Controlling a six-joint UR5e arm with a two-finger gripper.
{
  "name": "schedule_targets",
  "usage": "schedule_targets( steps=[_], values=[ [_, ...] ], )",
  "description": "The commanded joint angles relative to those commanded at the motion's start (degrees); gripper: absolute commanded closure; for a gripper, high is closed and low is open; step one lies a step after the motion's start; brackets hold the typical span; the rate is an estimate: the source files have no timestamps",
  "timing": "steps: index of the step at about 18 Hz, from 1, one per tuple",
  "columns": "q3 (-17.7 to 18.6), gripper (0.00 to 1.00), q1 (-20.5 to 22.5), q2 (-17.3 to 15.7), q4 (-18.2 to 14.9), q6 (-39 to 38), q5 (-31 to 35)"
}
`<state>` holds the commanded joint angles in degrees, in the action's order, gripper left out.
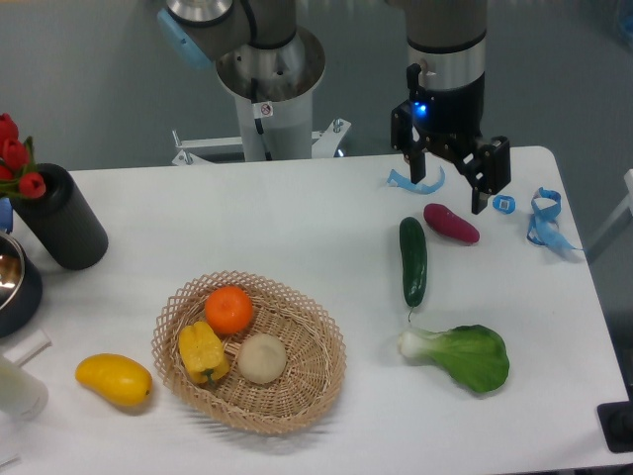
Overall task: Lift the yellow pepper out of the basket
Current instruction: 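Move the open gripper over the wicker basket toward the yellow pepper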
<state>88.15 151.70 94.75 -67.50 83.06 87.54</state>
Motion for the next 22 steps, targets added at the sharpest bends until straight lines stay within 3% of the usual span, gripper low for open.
schedule_targets(
  steps=[8,11,13,16,22],
  values=[
    [-0.2,0.00,-0.4,0.3,0.1,-0.7,0.1],
    [1.0,0.00,-0.3,0.2,0.5,-6.5,-3.8],
    [3.6,0.00,-0.6,-0.3,3.2,-8.3,-4.0],
    [5.7,0.00,-1.3,-0.4,9.3,-18.5,-5.5],
    [3.9,0.00,-2.8,1.8,10.1,-26.2,-9.1]
  ],
)
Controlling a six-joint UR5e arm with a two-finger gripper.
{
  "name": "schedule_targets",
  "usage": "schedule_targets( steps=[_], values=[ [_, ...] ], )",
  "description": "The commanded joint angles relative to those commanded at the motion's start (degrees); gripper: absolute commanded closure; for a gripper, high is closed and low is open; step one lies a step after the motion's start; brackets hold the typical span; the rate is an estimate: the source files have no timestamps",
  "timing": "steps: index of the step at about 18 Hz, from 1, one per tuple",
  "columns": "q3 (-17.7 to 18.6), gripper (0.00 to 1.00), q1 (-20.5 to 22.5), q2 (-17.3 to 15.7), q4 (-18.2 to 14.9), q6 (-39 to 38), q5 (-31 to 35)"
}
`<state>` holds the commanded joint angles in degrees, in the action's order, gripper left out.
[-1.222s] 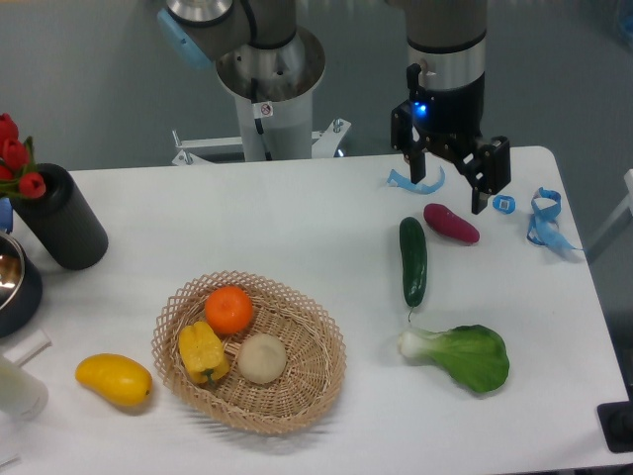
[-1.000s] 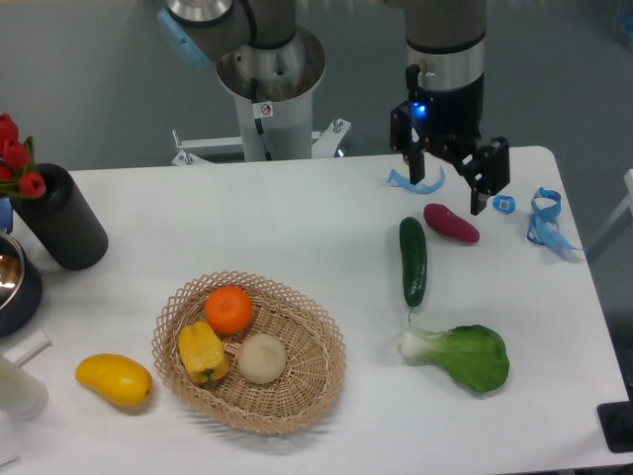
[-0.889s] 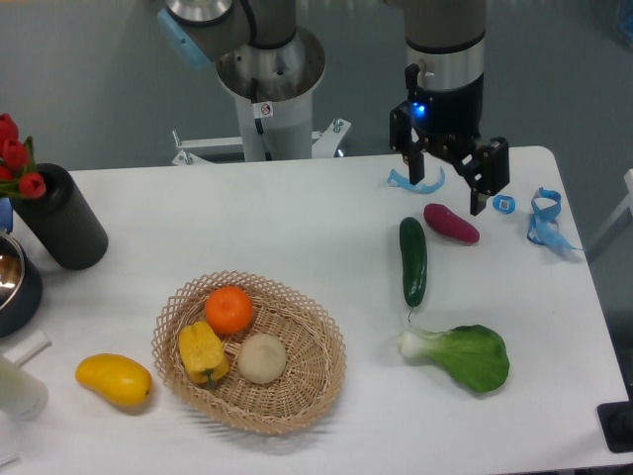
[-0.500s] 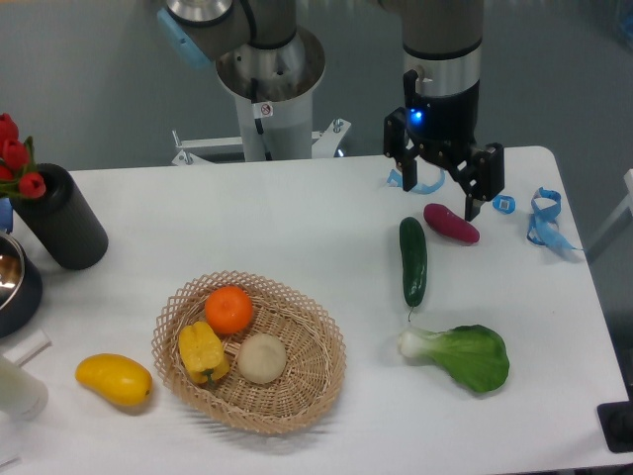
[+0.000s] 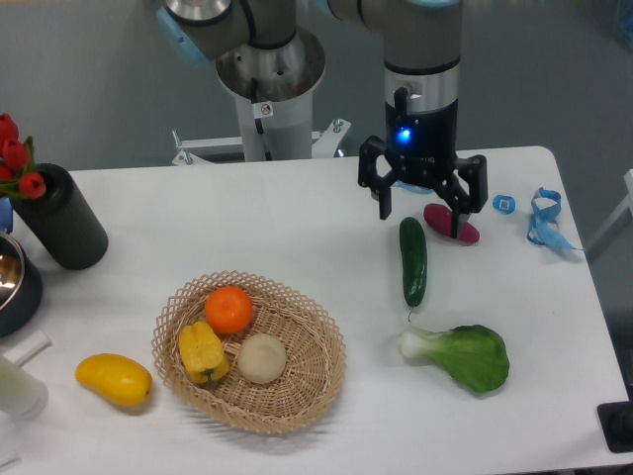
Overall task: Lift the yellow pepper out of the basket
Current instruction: 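Move the open gripper over the wicker basket toward the yellow pepper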
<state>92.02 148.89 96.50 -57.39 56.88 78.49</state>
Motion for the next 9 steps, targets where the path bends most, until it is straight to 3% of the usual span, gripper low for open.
schedule_targets(
  steps=[7,9],
  values=[
    [-2.9,0.00,-3.5,3.0,0.1,-13.6,-0.1],
    [-2.3,0.00,-3.6,3.0,0.1,-14.0,0.0]
  ],
)
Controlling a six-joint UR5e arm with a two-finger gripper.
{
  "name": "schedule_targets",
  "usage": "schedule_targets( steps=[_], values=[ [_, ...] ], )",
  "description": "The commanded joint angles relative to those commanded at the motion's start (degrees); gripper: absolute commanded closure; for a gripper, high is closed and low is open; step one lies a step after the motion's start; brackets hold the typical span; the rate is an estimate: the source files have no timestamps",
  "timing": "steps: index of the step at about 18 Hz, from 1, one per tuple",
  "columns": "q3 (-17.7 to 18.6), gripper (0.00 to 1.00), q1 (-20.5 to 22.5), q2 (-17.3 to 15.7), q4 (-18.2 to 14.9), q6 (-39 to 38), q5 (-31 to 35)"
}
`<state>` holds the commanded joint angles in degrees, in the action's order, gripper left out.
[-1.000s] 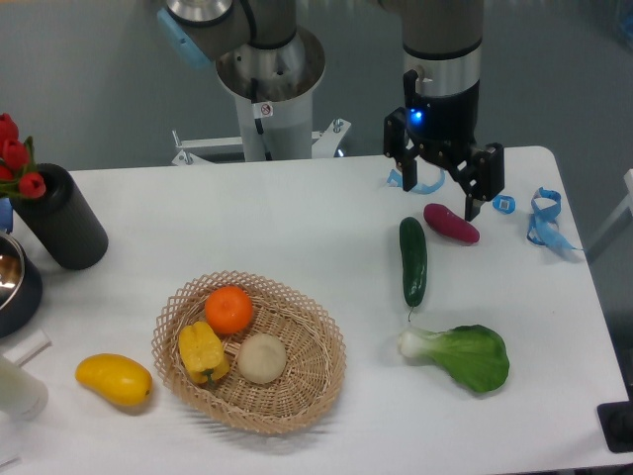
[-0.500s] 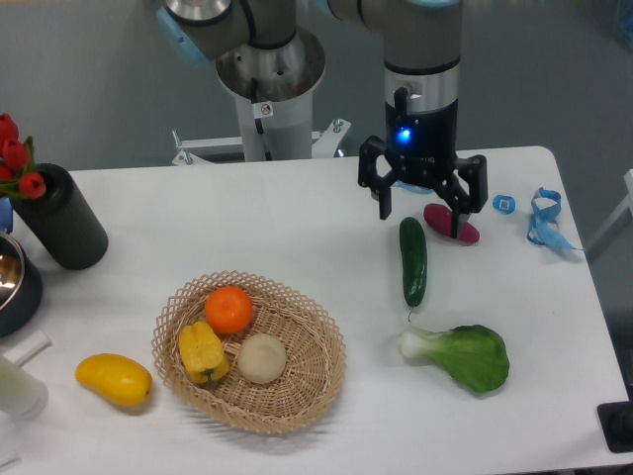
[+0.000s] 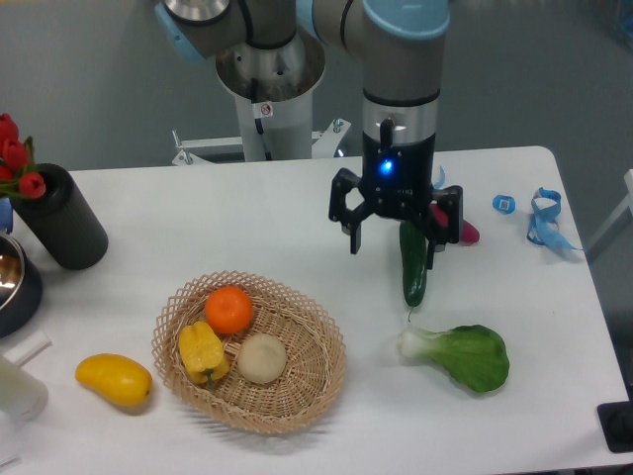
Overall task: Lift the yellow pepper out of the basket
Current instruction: 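Move the open gripper over the wicker basket toward the yellow pepper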
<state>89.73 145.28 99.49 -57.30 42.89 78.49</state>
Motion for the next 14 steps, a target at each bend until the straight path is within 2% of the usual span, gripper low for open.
schedule_targets(
  steps=[2,6,9,14],
  values=[
    [0.2,0.00,-1.0,0.4,0.0,-0.4,-0.1],
    [-0.3,0.00,-4.7,3.7,0.1,-4.6,0.4],
    [0.1,0.00,-7.7,4.0,0.1,-7.7,0.6],
    [2.0,0.00,-12.6,6.7,0.5,-20.9,1.3]
  ],
)
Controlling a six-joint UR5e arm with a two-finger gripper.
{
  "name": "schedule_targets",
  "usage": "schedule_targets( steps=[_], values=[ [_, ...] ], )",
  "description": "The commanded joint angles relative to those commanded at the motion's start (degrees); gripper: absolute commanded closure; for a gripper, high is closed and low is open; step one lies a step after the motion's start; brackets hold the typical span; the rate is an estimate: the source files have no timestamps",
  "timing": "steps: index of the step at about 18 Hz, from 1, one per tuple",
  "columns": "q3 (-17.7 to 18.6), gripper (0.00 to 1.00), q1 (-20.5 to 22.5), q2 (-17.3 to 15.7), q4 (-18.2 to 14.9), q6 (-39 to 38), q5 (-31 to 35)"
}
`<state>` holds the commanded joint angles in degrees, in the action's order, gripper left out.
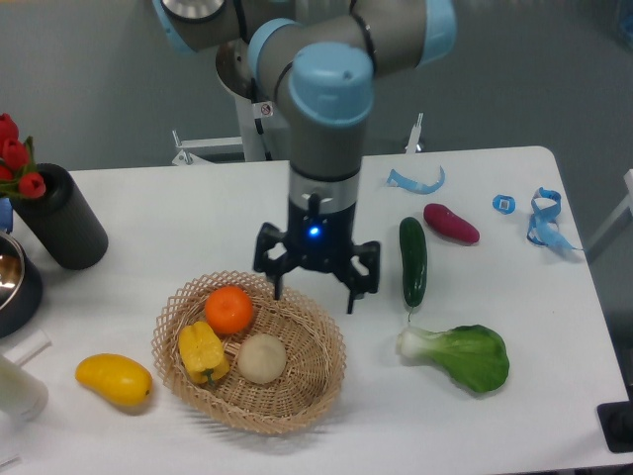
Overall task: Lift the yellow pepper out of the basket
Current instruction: 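Move the open gripper over the wicker basket toward the yellow pepper, then lower the gripper onto the yellow pepper in the basket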
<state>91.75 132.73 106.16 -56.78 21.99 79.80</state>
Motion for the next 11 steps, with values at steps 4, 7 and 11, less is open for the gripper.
schedule_targets(
  steps=[4,7,11],
  values=[
    [0.7,0.00,-3.1,2.1,0.1,-5.2,0.1],
    [0.9,0.00,-4.9,4.0,1.5,-6.2,1.9],
    [1.1,0.00,-5.7,5.7,1.6,-8.2,3.1]
  ],
)
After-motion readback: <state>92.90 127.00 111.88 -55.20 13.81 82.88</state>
